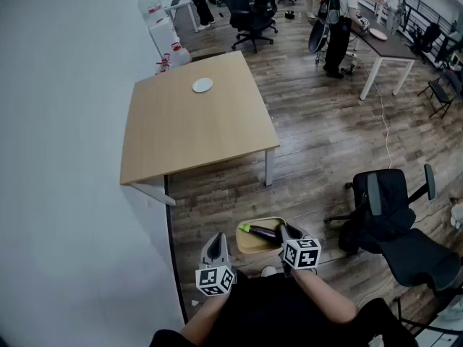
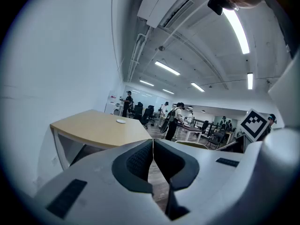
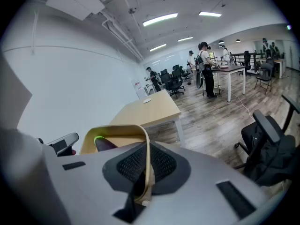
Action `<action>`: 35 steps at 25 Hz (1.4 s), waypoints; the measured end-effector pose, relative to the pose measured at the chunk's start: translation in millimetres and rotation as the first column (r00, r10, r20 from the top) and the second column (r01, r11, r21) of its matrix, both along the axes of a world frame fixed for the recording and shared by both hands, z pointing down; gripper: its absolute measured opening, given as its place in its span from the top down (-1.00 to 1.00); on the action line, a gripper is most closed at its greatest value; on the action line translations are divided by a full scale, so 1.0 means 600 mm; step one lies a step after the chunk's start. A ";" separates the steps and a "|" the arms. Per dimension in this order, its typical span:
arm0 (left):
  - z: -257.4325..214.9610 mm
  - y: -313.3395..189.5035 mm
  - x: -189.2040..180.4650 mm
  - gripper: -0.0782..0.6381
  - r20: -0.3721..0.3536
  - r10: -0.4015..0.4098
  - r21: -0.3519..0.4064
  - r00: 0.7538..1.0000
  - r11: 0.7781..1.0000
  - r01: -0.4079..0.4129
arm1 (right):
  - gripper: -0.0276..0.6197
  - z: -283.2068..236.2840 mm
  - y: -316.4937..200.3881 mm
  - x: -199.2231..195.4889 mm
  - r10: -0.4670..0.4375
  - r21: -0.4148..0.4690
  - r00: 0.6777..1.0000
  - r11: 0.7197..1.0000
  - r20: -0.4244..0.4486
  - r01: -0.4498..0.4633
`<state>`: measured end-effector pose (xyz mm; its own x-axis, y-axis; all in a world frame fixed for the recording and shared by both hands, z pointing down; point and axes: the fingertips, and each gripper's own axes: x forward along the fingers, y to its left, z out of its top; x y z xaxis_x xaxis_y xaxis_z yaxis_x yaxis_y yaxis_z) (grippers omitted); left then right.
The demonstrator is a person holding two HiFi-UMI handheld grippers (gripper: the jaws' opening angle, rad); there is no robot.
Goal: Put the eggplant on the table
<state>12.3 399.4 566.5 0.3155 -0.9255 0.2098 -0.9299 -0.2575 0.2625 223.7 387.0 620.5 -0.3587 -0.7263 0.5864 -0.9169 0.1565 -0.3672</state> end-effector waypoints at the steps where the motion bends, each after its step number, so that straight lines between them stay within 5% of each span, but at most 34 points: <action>1: -0.003 -0.002 0.004 0.74 0.001 -0.002 0.008 1.000 1.000 0.002 | 0.69 -0.001 -0.002 0.000 -0.007 0.004 1.000 1.000 -0.002 0.007; 13: 0.018 -0.078 0.005 0.74 -0.019 0.018 -0.012 1.000 1.000 -0.018 | 0.69 0.014 -0.068 -0.001 0.044 -0.011 0.997 0.999 0.057 -0.044; 22: 0.057 -0.278 -0.007 0.74 -0.070 0.111 -0.050 0.991 0.992 -0.115 | 0.69 0.045 -0.238 -0.026 0.091 -0.069 0.996 0.994 0.015 -0.090; 35: 0.028 -0.569 -0.148 0.74 -0.090 0.173 -0.056 0.981 0.982 -0.179 | 0.69 0.025 -0.523 -0.127 0.166 -0.073 0.985 0.983 -0.048 -0.169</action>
<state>-76.7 57.9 583.0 0.4914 -0.8395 0.2318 -0.8453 -0.3957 0.3589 147.8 73.1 635.4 -0.2097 -0.7263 0.6546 -0.9426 -0.0278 -0.3328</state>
